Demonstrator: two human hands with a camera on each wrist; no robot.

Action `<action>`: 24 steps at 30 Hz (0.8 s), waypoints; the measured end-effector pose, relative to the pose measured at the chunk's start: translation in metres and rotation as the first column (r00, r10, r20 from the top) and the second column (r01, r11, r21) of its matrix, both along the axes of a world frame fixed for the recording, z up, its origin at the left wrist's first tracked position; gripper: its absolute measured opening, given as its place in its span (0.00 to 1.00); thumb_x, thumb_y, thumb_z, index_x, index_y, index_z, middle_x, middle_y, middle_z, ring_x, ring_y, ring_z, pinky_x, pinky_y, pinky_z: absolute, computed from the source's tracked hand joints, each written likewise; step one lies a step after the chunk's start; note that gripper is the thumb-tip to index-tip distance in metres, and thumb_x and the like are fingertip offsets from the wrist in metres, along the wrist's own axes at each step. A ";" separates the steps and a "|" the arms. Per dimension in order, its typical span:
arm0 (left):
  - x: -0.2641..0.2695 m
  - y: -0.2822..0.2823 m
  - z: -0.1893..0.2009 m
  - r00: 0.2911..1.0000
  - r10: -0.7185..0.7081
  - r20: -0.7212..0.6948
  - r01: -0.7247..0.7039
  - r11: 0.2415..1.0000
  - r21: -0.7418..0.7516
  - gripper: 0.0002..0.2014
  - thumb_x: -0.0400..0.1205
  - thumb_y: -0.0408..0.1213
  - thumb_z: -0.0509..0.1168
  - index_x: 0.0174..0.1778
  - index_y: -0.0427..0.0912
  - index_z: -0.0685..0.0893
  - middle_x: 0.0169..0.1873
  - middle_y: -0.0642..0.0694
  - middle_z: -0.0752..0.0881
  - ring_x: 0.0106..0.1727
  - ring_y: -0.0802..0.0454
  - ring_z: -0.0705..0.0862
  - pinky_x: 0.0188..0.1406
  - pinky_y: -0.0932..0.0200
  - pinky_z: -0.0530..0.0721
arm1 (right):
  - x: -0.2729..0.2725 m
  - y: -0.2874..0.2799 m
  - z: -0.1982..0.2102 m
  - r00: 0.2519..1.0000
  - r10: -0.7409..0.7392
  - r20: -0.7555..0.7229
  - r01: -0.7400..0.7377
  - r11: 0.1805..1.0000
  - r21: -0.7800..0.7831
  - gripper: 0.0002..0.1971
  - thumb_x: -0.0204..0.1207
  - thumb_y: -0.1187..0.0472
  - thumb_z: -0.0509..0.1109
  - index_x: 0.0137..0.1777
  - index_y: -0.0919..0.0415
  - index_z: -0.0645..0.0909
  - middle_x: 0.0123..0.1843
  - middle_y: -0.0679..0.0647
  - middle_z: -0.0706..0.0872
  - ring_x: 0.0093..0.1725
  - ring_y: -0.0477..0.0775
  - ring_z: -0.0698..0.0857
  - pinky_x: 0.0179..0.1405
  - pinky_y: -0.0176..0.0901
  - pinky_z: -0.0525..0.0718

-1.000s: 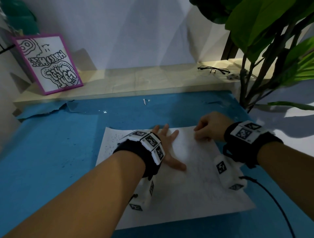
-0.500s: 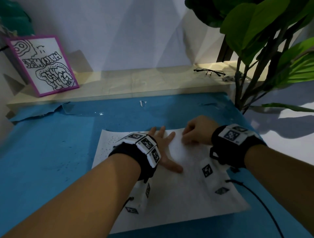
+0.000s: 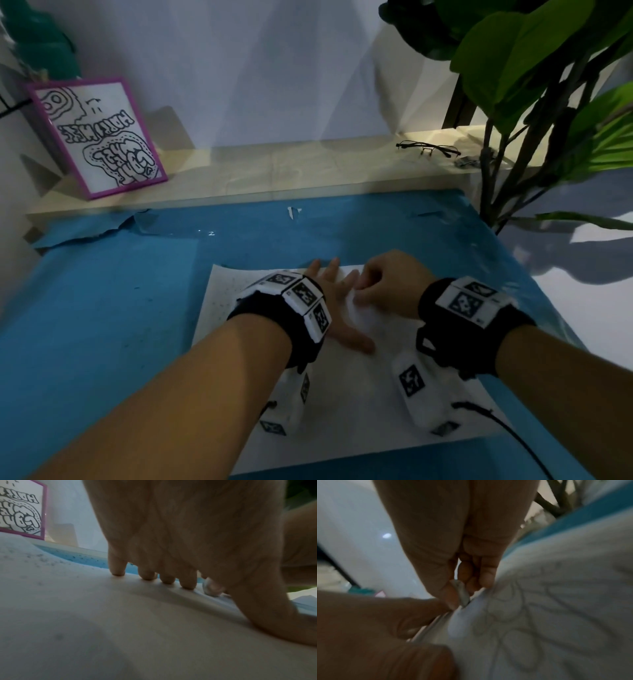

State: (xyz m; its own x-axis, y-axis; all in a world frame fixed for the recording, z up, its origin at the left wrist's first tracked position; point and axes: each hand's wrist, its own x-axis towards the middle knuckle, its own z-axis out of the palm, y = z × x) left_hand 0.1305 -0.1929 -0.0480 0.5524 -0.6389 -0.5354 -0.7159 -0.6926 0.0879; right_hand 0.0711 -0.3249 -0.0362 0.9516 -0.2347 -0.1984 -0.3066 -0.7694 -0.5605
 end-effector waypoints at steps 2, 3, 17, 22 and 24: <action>-0.002 -0.001 0.003 1.000 0.002 -0.006 -0.002 1.000 0.023 0.58 0.67 0.74 0.65 0.82 0.59 0.33 0.82 0.49 0.32 0.83 0.41 0.34 0.76 0.28 0.44 | -0.007 -0.011 0.000 0.993 -0.107 0.045 0.107 0.994 0.014 0.07 0.67 0.60 0.78 0.33 0.54 0.82 0.34 0.47 0.83 0.33 0.44 0.80 0.33 0.33 0.76; -0.002 -0.001 0.005 1.000 -0.004 -0.014 0.004 0.999 0.036 0.58 0.68 0.73 0.64 0.82 0.58 0.33 0.82 0.49 0.32 0.83 0.41 0.34 0.76 0.28 0.44 | -0.010 -0.019 -0.001 0.973 -0.204 0.104 0.200 0.979 0.044 0.06 0.68 0.59 0.78 0.36 0.57 0.83 0.36 0.50 0.84 0.35 0.47 0.81 0.35 0.38 0.78; -0.049 -0.034 0.010 0.933 -0.350 0.090 0.353 0.935 -0.021 0.28 0.90 0.44 0.43 0.84 0.51 0.38 0.84 0.48 0.40 0.84 0.47 0.46 0.79 0.37 0.52 | -0.043 -0.027 -0.048 0.517 -0.849 0.113 0.328 0.318 0.890 0.03 0.75 0.65 0.71 0.42 0.60 0.79 0.26 0.52 0.76 0.25 0.49 0.74 0.25 0.40 0.75; 0.006 -0.022 0.007 0.949 0.046 0.312 -0.055 0.998 0.020 0.32 0.87 0.58 0.44 0.84 0.46 0.49 0.84 0.44 0.43 0.84 0.44 0.44 0.78 0.40 0.49 | -0.041 -0.024 -0.049 0.549 -0.823 0.144 0.371 0.395 0.840 0.03 0.76 0.63 0.71 0.42 0.57 0.79 0.26 0.52 0.78 0.24 0.49 0.75 0.26 0.42 0.77; -0.008 -0.027 0.009 0.943 -0.087 0.320 0.095 0.995 -0.007 0.31 0.87 0.55 0.40 0.84 0.44 0.48 0.84 0.44 0.44 0.84 0.46 0.46 0.79 0.44 0.53 | -0.041 -0.025 -0.051 0.543 -0.822 0.169 0.381 0.421 0.823 0.04 0.76 0.62 0.71 0.41 0.55 0.79 0.25 0.51 0.78 0.25 0.50 0.76 0.29 0.45 0.76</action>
